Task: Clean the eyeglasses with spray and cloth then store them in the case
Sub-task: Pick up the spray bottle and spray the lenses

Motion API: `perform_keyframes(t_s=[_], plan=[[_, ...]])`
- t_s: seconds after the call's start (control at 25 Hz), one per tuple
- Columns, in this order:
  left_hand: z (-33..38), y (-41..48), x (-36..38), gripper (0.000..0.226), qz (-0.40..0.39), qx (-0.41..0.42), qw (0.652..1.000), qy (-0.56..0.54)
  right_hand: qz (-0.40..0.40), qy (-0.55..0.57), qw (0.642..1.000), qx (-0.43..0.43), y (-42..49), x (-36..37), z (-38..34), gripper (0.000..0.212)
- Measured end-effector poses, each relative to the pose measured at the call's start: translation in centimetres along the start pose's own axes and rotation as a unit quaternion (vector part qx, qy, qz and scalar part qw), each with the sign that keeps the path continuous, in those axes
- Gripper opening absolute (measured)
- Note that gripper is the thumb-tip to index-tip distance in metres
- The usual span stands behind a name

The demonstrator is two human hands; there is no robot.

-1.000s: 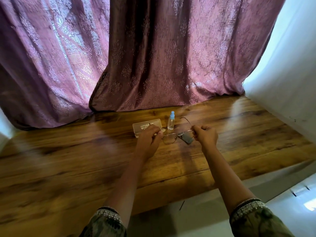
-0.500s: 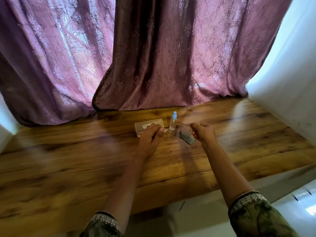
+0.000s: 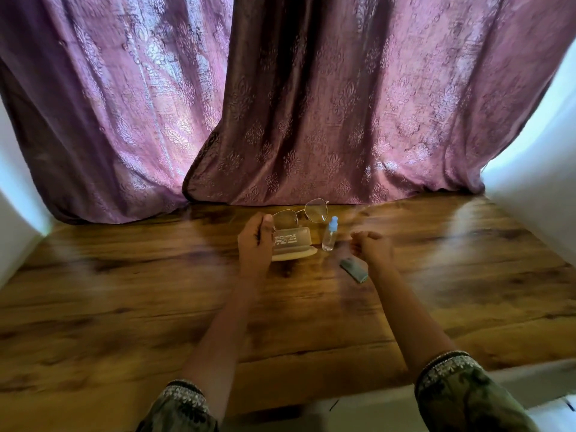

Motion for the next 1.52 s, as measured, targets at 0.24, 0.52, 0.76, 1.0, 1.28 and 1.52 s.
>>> perform_keyframes(t_s=[0.24, 0.52, 0.76, 1.0, 1.28, 1.52], plan=[[-2.0, 2.6, -0.3, 0.033, 0.038, -0.020, 0.999, 0.019, -0.009, -0.104, 0.994, -0.022, 2.6, 2.8, -0.4, 0.014], [-2.5, 4.1, -0.2, 0.034, 0.051, 0.000, 0.997, 0.053, -0.046, -0.201, 0.978, -0.041, 5.4, 5.5, -0.5, 0.042], [-3.2, 4.2, 0.0, 0.024, 0.050, 0.006, 0.997, 0.063, -0.065, -0.241, 0.967, -0.056, 5.8, 7.0, -0.8, 0.034], [-3.2, 4.1, 0.1, 0.027, 0.046, 0.016, 0.996, 0.071, -0.061, -0.204, 0.975, -0.063, 6.1, 7.0, 0.1, 0.031], [-2.6, 3.6, 0.6, 0.030, 0.047, 0.011, 0.996, 0.075, -0.025, -0.169, 0.977, -0.128, 4.8, 5.3, -0.2, 0.034], [-2.4, 3.1, 0.6, 0.032, 0.051, -0.006, 0.997, 0.059, -0.054, -0.068, 0.978, -0.190, 1.6, 4.4, -0.1, 0.026]])
Point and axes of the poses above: each hand's wrist, its own y-axis towards the middle knuckle, its own x-axis out of the palm, z = x × y, the point moved 9 cm from there along y, towards the middle knuckle, and after that the axes turned 11 degrees about -y, right-handed, at the moved point
